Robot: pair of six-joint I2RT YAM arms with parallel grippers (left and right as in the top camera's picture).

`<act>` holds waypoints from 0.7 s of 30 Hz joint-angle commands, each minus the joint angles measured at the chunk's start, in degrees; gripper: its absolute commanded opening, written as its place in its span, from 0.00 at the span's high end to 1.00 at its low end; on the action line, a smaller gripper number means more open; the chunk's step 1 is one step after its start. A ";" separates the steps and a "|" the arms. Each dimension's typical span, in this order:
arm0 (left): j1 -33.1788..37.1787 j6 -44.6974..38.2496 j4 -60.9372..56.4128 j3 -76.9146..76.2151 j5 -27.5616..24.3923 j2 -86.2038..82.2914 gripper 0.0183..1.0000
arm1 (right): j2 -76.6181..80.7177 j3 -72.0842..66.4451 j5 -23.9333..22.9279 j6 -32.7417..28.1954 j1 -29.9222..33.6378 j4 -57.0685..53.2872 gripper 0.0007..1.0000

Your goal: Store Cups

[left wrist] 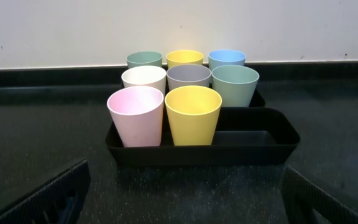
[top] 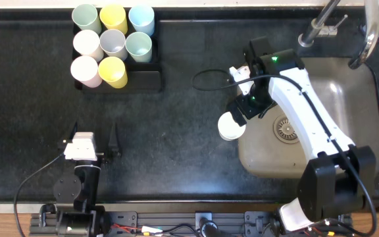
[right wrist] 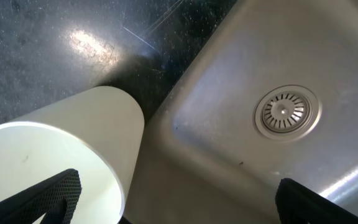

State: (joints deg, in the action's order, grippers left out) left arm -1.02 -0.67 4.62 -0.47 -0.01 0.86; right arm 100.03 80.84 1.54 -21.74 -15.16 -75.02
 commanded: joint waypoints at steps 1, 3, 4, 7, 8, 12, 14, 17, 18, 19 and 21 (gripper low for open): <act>0.15 -1.27 0.22 0.02 -0.52 -0.48 0.00 | 1.77 1.38 1.86 -1.62 -0.22 0.00 0.00; 0.15 -1.27 0.22 0.02 -0.52 -0.48 0.00 | 2.82 1.38 2.97 -2.34 -0.26 -0.02 0.00; 0.15 -1.27 0.22 0.02 -0.52 -0.48 0.00 | 3.17 1.38 3.06 -2.36 -0.26 0.02 0.00; 0.15 -1.27 0.22 0.02 -0.52 -0.48 0.00 | 3.37 1.38 3.41 -2.60 -0.26 0.11 0.00; 0.15 -1.27 0.22 0.02 -0.55 -0.48 0.00 | 3.37 1.38 3.56 -2.73 -0.26 0.22 0.07; 0.15 -1.27 0.22 0.02 -0.52 -0.48 0.00 | 3.37 1.38 5.22 -2.71 -0.74 0.13 0.96; 0.15 -1.27 0.22 0.02 -0.52 -0.48 0.00 | 3.37 1.38 7.34 -2.62 -1.62 -0.07 0.96; 0.15 -1.27 0.22 0.02 -0.55 -0.48 0.00 | 3.34 1.49 9.86 -2.45 -3.89 -0.59 0.96; 0.15 -1.27 0.22 0.02 -0.52 -0.48 0.00 | 3.34 1.79 9.79 -2.32 -4.83 -0.90 0.96; 0.15 -1.27 0.22 0.02 -0.52 -0.48 0.00 | 3.32 2.51 9.53 -1.62 -5.73 -1.46 0.96; 0.15 -1.27 0.22 0.02 -0.55 -0.48 0.00 | 3.34 5.79 9.33 0.42 -7.13 -3.50 0.96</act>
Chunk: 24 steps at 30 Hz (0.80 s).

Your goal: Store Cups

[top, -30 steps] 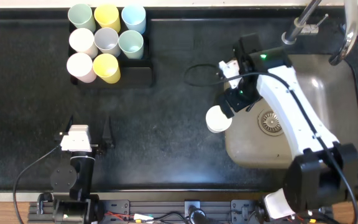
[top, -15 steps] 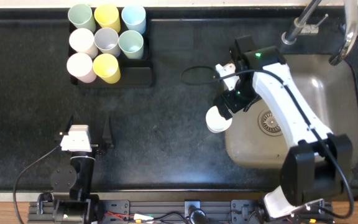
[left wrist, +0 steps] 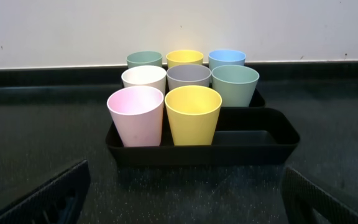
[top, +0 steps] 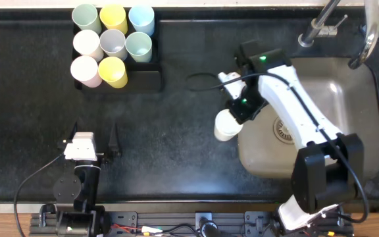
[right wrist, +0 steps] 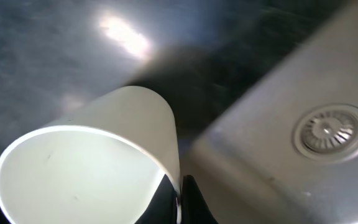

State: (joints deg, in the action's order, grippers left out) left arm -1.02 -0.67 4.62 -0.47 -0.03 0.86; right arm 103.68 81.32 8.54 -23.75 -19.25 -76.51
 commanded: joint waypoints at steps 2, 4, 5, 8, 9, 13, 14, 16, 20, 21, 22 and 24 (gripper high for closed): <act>0.15 -1.27 0.22 0.02 -0.50 -0.48 0.00 | -0.31 10.91 1.99 4.85 -3.96 -4.59 0.96; 0.15 -1.27 0.22 0.02 -0.50 -0.48 0.00 | -0.28 18.47 -0.04 8.90 -4.68 -6.43 0.96; 0.15 -1.27 0.22 0.02 -0.50 -0.48 0.00 | -0.17 21.64 -1.29 10.16 -5.09 -7.02 0.96; 0.15 -1.27 0.22 0.02 -0.50 -0.48 0.00 | 1.79 33.94 -4.44 13.16 -7.19 -9.55 0.96; 0.15 -1.27 0.22 0.02 -0.50 -0.48 0.00 | 3.34 38.60 -4.59 14.01 -7.89 -10.82 0.96; 0.15 -1.27 0.22 0.02 -0.52 -0.48 0.00 | 12.41 58.99 -7.08 14.99 -12.24 -15.37 0.96; 0.15 -1.27 0.22 0.02 -0.50 -0.48 0.00 | 14.62 63.23 -8.85 14.99 -13.40 -15.65 0.96; 0.15 -1.27 0.22 0.02 -0.50 -0.48 0.00 | 18.05 68.89 -11.06 14.95 -15.50 -15.32 0.96; 0.15 -1.27 0.22 0.02 -0.50 -0.48 0.00 | 22.47 72.76 -10.78 14.95 -18.88 -14.43 0.96; 0.15 -1.27 0.22 0.02 -0.50 -0.48 0.00 | 23.30 72.76 -10.64 14.86 -19.47 -13.73 0.96; 0.15 -1.27 0.22 0.02 -0.50 -0.48 0.00 | 24.09 72.76 -10.69 14.78 -19.91 -12.96 0.96; 0.15 -1.27 0.22 0.02 -0.50 -0.48 0.00 | 25.62 72.76 -10.69 14.80 -20.39 -11.39 0.96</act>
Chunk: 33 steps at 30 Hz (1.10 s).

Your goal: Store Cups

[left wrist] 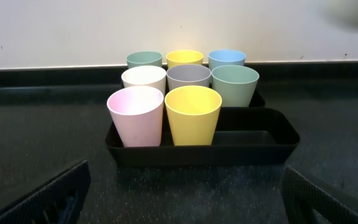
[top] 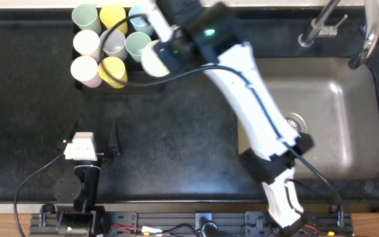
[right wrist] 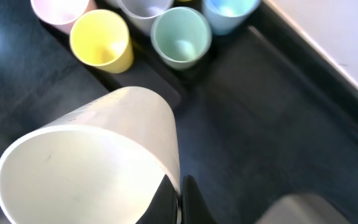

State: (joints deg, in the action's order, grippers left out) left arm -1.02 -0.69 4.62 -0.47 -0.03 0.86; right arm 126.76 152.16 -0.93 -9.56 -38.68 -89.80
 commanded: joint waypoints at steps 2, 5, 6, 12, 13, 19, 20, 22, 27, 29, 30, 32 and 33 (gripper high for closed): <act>0.15 -1.25 0.22 0.02 -0.50 -0.48 0.00 | 3.78 1.92 -1.18 1.07 -1.01 2.67 0.96; 0.15 -1.25 0.22 0.02 -0.50 -0.48 0.00 | 5.33 1.90 -1.20 1.01 -0.85 4.02 0.96; 0.15 -1.25 0.22 0.02 -0.50 -0.48 0.00 | 5.97 1.90 -1.18 1.01 -0.66 4.61 0.96; 0.15 -1.25 0.22 0.02 -0.50 -0.48 0.00 | 9.33 1.86 0.15 0.59 -0.52 5.07 0.96; 0.15 -1.25 0.22 0.02 -0.50 -0.48 0.00 | 9.90 1.86 0.28 0.59 -0.52 5.16 0.96; 0.15 -1.25 0.22 0.02 -0.50 -0.48 0.00 | 12.26 1.86 0.79 0.52 -0.31 5.25 0.96; 0.15 -1.25 0.22 0.02 -0.50 -0.48 0.00 | 12.50 1.86 1.60 0.33 -0.26 5.25 0.96; 0.15 -1.25 0.22 0.02 -0.50 -0.48 0.00 | 13.03 1.84 3.02 0.37 -0.13 5.25 0.96; 0.15 -1.25 0.22 0.02 -0.52 -0.48 0.00 | 14.27 1.84 3.91 0.31 -0.02 6.12 0.96; 0.15 -1.25 0.22 0.02 -0.50 -0.48 0.00 | 14.51 1.84 3.87 0.13 0.04 6.67 0.96; 0.15 -1.25 0.22 0.02 -0.52 -0.48 0.00 | 14.51 1.84 3.91 0.15 0.11 6.97 0.96; 0.15 -1.25 0.22 0.02 -0.50 -0.48 0.00 | 14.51 1.84 4.00 0.17 0.37 7.39 0.96; 0.15 -1.25 0.22 0.02 -0.50 -0.48 0.00 | 14.53 1.79 4.09 0.17 0.48 7.39 0.96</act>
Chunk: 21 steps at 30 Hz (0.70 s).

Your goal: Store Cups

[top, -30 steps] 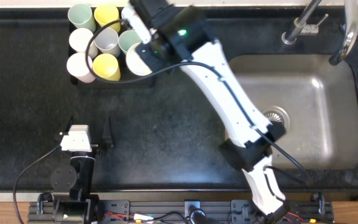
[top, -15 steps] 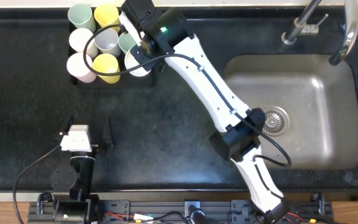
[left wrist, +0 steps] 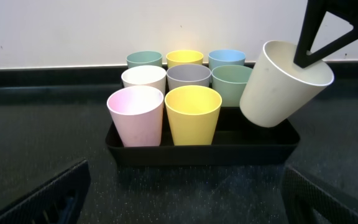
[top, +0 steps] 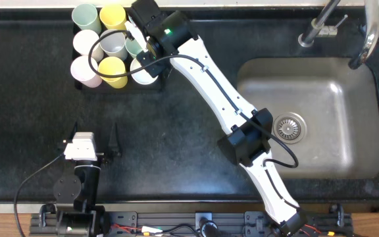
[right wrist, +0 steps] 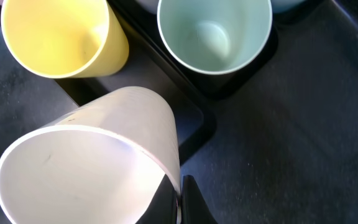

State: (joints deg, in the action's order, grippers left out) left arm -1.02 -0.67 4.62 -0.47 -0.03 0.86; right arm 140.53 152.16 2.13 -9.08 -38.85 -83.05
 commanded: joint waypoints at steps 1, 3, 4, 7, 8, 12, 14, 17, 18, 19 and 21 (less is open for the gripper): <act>0.15 -1.27 0.22 0.02 -0.50 -0.48 0.00 | 0.92 1.73 1.05 -0.31 0.79 0.61 0.96; 0.15 -1.27 0.22 0.02 -0.50 -0.48 0.00 | 1.60 1.73 1.01 -0.33 0.98 0.50 0.96; 0.15 -1.27 0.22 0.02 -0.50 -0.48 0.00 | 1.88 1.73 1.01 -0.35 1.01 0.37 0.96; 0.15 -1.27 0.22 0.02 -0.50 -0.48 0.00 | 2.27 1.73 1.05 -0.33 1.01 0.24 0.96; 0.15 -1.27 0.22 0.02 -0.50 -0.48 0.00 | 2.29 1.73 1.07 -0.35 1.01 0.31 0.96; 0.15 -1.27 0.22 0.02 -0.52 -0.48 0.00 | 2.40 1.70 1.05 -0.46 1.01 0.96 0.96; 0.15 -1.27 0.22 0.02 -0.50 -0.48 0.00 | 2.69 1.68 1.09 -0.79 1.01 1.01 0.96; 0.15 -1.27 0.22 0.02 -0.50 -0.48 0.00 | 3.54 1.68 1.05 -1.27 1.01 0.98 0.96; 0.15 -1.27 0.22 0.02 -0.50 -0.48 0.00 | 3.76 1.66 1.03 -1.42 1.01 1.09 0.96; 0.15 -1.27 0.22 0.02 -0.50 -0.48 0.00 | 3.89 1.68 1.03 -1.44 1.01 1.25 0.96; 0.15 -1.27 0.22 0.02 -0.50 -0.48 0.00 | 4.17 1.66 1.03 -1.49 1.01 1.29 0.96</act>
State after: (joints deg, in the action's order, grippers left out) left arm -1.02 -0.67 4.62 -0.47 -0.03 0.86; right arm 143.35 152.16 2.61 -9.85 -37.87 -82.02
